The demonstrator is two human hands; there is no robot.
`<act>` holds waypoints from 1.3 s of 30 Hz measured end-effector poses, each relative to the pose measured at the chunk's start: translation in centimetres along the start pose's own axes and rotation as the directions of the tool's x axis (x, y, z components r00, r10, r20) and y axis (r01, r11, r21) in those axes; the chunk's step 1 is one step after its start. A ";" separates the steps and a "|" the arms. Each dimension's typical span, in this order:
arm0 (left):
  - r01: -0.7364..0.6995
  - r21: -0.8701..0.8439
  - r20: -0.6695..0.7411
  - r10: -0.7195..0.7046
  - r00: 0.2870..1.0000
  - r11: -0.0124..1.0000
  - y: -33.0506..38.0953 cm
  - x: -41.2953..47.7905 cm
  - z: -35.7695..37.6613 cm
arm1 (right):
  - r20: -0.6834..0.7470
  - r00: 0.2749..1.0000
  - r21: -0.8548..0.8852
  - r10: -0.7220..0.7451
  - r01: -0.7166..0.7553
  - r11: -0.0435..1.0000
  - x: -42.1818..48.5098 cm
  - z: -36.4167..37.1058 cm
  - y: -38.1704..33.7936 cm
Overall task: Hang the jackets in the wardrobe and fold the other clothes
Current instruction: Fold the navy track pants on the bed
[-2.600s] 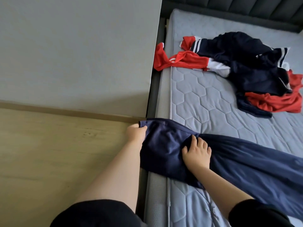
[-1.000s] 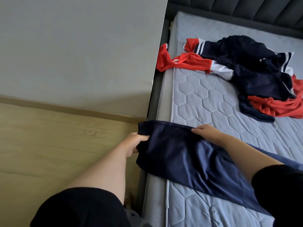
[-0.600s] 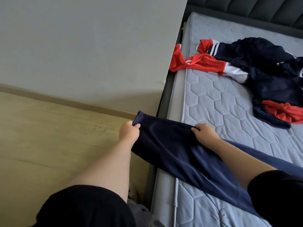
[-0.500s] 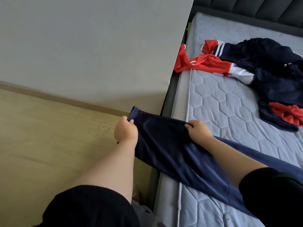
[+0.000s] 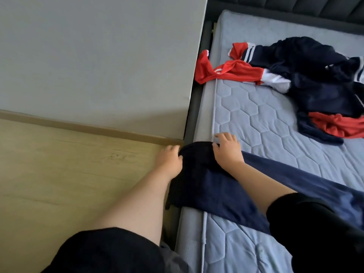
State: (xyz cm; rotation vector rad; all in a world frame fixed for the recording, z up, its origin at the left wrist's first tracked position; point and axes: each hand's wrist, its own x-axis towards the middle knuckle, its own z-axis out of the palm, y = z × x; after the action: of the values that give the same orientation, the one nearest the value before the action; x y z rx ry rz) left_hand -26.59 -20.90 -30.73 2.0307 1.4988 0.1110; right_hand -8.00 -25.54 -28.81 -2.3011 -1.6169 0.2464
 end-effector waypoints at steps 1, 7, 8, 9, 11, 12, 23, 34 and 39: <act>-0.066 0.065 0.042 0.064 0.997 0.996 1.0 -0.1 0.6 | -0.007 1.000 -0.020 0.020 -0.020 1.000 -1.0 -0.9 2.2; -0.146 0.214 0.123 0.122 0.985 0.966 8.0 -2.6 5.1 | 0.071 0.969 -0.108 0.235 -0.227 0.968 -6.4 -6.5 13.2; -0.165 0.231 0.118 0.141 0.983 0.959 8.8 -3.0 5.7 | 0.086 0.962 -0.112 0.258 -0.248 0.962 -6.8 -7.1 14.1; -0.202 0.253 0.124 0.175 0.977 0.946 9.7 -3.2 6.1 | 0.095 0.958 -0.115 0.272 -0.261 0.959 -7.1 -7.6 14.9; -0.287 0.292 0.150 0.253 0.956 0.912 10.8 -3.3 6.7 | 0.097 0.957 -0.107 0.272 -0.262 0.959 -7.3 -8.3 15.8; -0.315 0.302 0.161 0.277 0.947 0.900 11.1 -3.1 6.8 | 0.100 0.959 -0.099 0.266 -0.257 0.961 -7.1 -8.4 16.0; -0.426 0.297 0.019 0.441 0.897 0.855 12.6 -0.1 5.8 | 0.023 0.978 -0.157 -0.210 0.211 0.965 -8.0 -8.3 14.3; -0.591 0.143 0.345 0.520 0.782 0.794 14.2 -1.0 3.4 | 0.033 0.958 -0.058 -0.285 0.287 0.956 -11.0 -7.8 13.3; -0.587 0.177 0.414 0.481 0.773 0.790 14.9 -1.4 3.1 | 0.306 0.951 0.200 0.046 -0.112 0.973 -10.8 -8.8 13.1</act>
State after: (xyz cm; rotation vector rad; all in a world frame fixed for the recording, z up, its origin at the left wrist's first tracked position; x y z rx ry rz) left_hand -13.33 -26.09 -25.24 2.5192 0.7017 -0.2550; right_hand 2.65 -41.15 -25.61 -2.2442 -1.5409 0.7850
